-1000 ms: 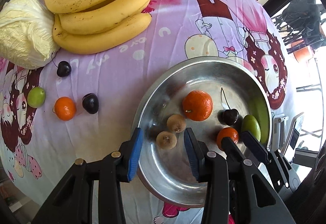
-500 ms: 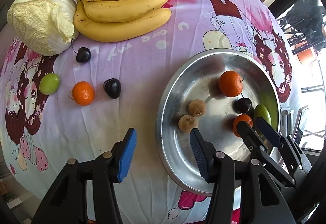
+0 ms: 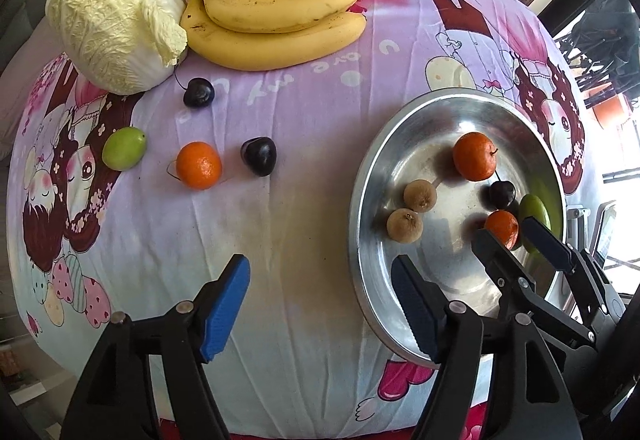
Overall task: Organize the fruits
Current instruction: 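Lift both open grippers out of the bowl toward the green fruit and cherry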
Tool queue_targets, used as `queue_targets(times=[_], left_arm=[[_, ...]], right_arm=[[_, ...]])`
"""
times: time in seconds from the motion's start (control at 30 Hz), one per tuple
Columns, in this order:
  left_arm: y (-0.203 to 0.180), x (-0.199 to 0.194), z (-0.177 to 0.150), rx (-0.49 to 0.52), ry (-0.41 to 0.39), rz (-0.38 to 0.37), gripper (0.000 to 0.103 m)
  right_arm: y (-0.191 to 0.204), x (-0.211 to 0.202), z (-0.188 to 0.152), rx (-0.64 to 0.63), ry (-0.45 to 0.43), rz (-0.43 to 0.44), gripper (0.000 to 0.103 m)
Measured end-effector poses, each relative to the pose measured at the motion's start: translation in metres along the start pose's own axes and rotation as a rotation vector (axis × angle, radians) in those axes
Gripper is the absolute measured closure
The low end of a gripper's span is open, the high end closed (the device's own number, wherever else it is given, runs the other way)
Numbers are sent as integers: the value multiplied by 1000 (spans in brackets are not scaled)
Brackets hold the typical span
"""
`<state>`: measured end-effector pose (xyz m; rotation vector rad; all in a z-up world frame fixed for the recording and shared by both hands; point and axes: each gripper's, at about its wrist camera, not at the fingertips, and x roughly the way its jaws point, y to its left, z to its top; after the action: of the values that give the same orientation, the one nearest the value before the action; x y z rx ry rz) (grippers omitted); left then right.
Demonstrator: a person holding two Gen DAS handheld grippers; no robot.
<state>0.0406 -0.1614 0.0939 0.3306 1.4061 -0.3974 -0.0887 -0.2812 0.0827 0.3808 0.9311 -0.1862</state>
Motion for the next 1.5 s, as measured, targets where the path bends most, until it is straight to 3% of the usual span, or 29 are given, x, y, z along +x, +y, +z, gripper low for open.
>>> queue_targets(times=[0.4,0.8,1.17,1.5], left_arm=[[17,-2,-7,-37,5,29,13],[34,2,-13,-50,-5,76,10],[57,8,-22,-72,-11,54,10],[87,8,-33,-164,-32,-6,10]], right_arm=[[-1,3,0,-4,4,-17,19],[2,5,0,-16,3,-21,1],[14,2,2,-43,-15,-6,0],[43,1,1,-132,-25,33,0]])
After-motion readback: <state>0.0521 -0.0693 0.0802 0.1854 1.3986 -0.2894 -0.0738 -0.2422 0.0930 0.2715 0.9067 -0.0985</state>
